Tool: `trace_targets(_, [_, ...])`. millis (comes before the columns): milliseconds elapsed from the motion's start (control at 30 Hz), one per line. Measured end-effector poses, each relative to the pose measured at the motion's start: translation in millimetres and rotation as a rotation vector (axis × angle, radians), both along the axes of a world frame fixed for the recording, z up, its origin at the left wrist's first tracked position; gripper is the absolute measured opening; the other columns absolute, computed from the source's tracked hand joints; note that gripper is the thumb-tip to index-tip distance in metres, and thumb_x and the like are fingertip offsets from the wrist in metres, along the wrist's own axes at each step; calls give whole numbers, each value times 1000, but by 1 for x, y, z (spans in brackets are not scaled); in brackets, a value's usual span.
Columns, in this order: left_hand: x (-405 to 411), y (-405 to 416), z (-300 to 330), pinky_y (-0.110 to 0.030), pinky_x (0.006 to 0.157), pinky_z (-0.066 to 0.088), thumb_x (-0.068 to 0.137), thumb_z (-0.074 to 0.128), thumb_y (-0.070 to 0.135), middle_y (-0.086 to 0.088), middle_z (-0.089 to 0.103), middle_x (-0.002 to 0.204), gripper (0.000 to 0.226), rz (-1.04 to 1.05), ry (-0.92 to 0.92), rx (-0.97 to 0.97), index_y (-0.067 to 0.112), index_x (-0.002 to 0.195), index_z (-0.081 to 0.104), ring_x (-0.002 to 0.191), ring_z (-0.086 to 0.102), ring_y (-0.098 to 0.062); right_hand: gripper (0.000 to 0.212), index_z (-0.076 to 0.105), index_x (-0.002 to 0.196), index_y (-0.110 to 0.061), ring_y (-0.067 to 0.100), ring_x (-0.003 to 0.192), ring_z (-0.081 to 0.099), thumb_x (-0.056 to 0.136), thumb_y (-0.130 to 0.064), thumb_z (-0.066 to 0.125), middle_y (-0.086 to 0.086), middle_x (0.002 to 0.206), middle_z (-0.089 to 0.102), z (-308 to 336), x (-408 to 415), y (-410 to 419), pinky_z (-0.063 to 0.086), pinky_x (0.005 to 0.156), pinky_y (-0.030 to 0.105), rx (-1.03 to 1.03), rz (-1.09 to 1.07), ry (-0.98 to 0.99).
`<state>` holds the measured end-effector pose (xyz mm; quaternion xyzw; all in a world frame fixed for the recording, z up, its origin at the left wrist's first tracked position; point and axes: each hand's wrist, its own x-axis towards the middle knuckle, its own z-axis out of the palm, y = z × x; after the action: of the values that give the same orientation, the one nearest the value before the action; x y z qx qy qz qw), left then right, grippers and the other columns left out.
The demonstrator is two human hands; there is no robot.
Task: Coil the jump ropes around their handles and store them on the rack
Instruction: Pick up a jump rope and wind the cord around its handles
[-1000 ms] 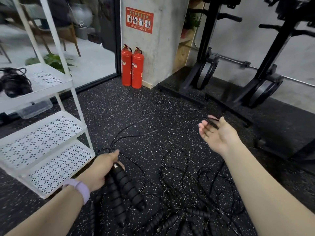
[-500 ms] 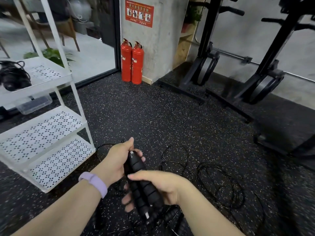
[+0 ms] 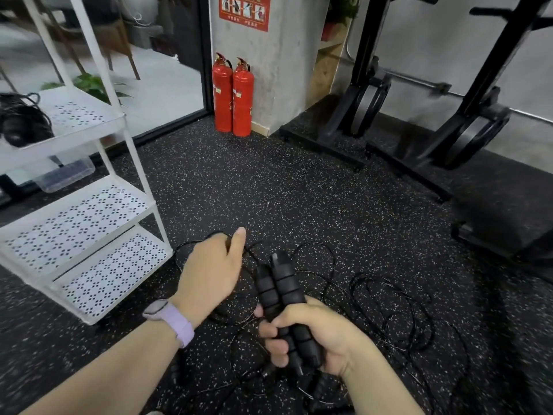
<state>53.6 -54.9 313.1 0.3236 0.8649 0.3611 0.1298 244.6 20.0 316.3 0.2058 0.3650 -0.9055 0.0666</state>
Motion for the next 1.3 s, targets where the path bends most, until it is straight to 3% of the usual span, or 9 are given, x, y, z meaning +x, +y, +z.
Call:
trace_targets(167, [0,-7,14,-37,58,40,105,43,51,4,50,66,45,-19,373,133,19,74,50,61,49,-16,25,58,112,-4,15,59,49,88,-2,55,9,82,48,7,-1,18,44,55,28,-85,92,102])
trace_targets(267, [4,-6,27,-28,104,41,111,32,29,6,62,120,37,-410,221,365,16,121,65,117,56,-6,24,58,112,-5,15,59,49,89,-3,53,9,82,46,7,-3,28,42,53,27,-86,172,101])
trace_targets(333, [13,-6,30,-16,110,34,111,27,32,13,63,133,44,-562,-18,389,22,133,64,131,52,-5,22,58,111,-6,13,59,50,89,-7,56,7,82,46,5,-4,33,43,53,25,-110,239,114])
trace_targets(500, [14,0,25,-28,72,50,105,38,48,0,67,78,39,-544,-335,332,22,94,65,74,60,-8,29,57,112,-6,12,58,49,85,-12,64,6,81,47,-5,-7,40,42,52,24,-137,247,170])
trace_targets(667, [4,3,11,-17,45,30,93,64,53,18,44,55,34,-617,-562,143,22,81,56,45,35,0,23,62,102,-7,17,54,46,80,-4,60,8,75,49,-9,-9,50,42,48,27,72,22,11])
trace_targets(867, [22,9,-3,-24,43,25,58,74,82,6,38,52,61,-252,-755,10,25,73,58,41,31,-12,20,54,93,-20,20,60,57,79,-20,68,-3,73,62,-24,-32,26,41,55,30,1179,-18,-425])
trace_targets(1033, [36,11,-10,-20,35,23,69,87,54,8,38,50,41,13,-959,135,25,62,58,37,30,-8,46,41,115,-21,27,91,67,86,-39,72,0,105,63,-35,-43,-5,36,66,34,1836,-131,-551])
trace_targets(1200, [29,9,-11,-20,38,27,77,85,44,11,46,46,32,26,-864,174,25,61,65,38,37,-7,54,32,115,-29,20,86,62,83,-50,70,-9,103,53,-26,-44,-12,39,65,33,1860,-163,-448])
trace_targets(1300, [12,4,-4,-22,50,36,73,83,49,8,57,56,24,-113,-832,198,27,69,71,51,48,-9,48,47,108,-36,12,76,64,74,-58,72,-13,92,66,-11,-30,3,48,62,33,1444,-103,-349])
